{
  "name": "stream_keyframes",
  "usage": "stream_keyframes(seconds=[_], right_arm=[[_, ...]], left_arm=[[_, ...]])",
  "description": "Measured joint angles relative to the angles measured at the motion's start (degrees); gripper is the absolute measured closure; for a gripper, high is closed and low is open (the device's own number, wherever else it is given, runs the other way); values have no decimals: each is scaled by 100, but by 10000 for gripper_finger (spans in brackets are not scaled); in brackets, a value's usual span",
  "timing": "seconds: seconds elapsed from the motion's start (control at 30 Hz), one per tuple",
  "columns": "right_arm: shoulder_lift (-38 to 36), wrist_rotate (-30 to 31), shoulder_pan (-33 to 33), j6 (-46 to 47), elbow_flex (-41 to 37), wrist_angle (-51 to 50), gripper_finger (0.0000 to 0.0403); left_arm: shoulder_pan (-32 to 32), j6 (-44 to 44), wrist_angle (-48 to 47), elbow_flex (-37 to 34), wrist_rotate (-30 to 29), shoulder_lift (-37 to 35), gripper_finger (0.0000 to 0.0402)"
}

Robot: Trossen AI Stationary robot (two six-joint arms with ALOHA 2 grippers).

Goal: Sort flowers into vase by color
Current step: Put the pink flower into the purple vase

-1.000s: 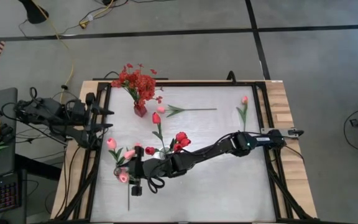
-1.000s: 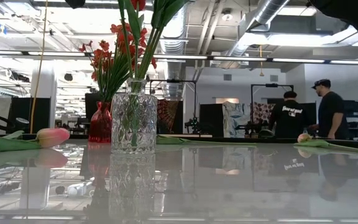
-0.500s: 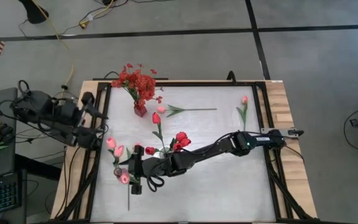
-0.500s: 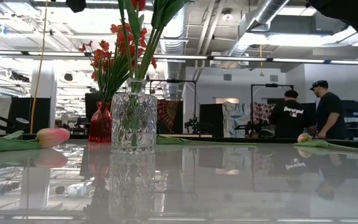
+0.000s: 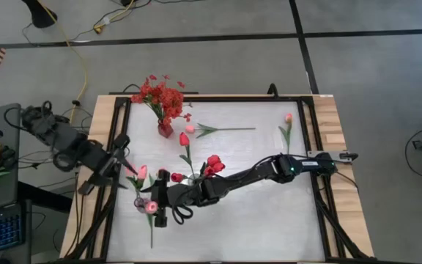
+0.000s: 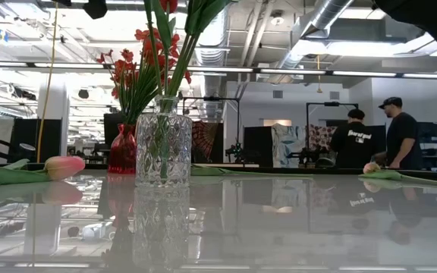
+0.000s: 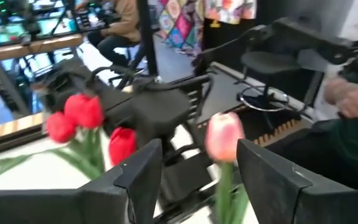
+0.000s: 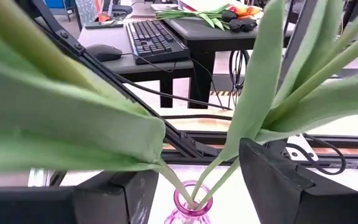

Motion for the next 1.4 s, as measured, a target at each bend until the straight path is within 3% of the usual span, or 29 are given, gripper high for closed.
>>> stream_keyframes(seconds=[0.17,0.43,0.6,0.97,1.4], right_arm=[[0,1,-13,-5,2,-28,156],[0,2,-13,-60,2,-55,156],[0,2,-14,-80,2,-68,156],[0,2,-21,-79,2,-68,156],[0,3,-59,-66,4,-69,156]], left_arm=[[-749,-181,-163,212,-377,307,217],[-1790,-1083,-673,203,-2221,918,219],[-2086,-1291,-669,203,-2897,1172,219],[-2250,-1318,-242,203,-3150,1259,219],[-2228,73,1104,203,-3179,1686,219]])
